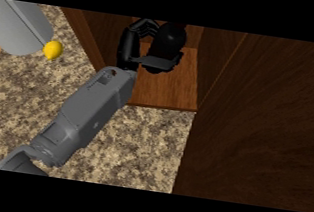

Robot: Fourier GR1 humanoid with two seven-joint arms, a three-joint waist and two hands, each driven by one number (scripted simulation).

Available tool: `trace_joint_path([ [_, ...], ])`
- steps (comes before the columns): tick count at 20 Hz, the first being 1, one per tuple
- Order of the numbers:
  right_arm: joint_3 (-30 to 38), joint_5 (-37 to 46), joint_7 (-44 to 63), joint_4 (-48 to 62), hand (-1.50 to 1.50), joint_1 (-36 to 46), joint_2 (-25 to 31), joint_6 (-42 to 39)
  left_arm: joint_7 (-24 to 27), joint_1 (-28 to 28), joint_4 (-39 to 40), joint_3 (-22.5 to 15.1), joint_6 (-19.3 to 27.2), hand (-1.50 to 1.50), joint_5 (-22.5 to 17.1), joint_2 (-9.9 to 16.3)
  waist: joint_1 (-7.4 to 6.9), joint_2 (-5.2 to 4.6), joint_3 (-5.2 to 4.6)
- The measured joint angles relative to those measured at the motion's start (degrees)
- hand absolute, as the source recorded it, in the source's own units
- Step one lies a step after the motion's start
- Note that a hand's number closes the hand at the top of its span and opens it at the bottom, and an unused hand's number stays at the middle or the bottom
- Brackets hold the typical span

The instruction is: Pick up the wine, place it into the cabinet and close the cabinet

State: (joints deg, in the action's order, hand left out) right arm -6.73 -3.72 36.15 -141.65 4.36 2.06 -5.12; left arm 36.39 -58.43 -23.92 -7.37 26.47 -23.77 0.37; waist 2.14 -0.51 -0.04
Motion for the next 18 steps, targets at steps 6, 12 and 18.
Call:
trace_joint_path([
  [6,-0.6,0.1,-0.8,0.2,-1.50,-0.4,-0.2,-0.3,3.1,-4.1,6.1,2.9,-0.8,1.50,-0.1,0.1,0.21,-0.15,0.00],
  [12,-2.1,0.3,-1.7,0.0,-1.50,-1.3,-0.8,-0.7,4.2,-5.5,9.6,6.3,-2.7,1.50,-2.4,-0.4,0.80,-0.23,0.03],
  [18,-1.6,0.1,-1.9,-0.2,-1.50,-1.9,-0.6,-1.1,4.7,-6.6,12.0,9.4,-5.3,1.50,-4.2,-0.4,1.18,-0.37,0.10],
])
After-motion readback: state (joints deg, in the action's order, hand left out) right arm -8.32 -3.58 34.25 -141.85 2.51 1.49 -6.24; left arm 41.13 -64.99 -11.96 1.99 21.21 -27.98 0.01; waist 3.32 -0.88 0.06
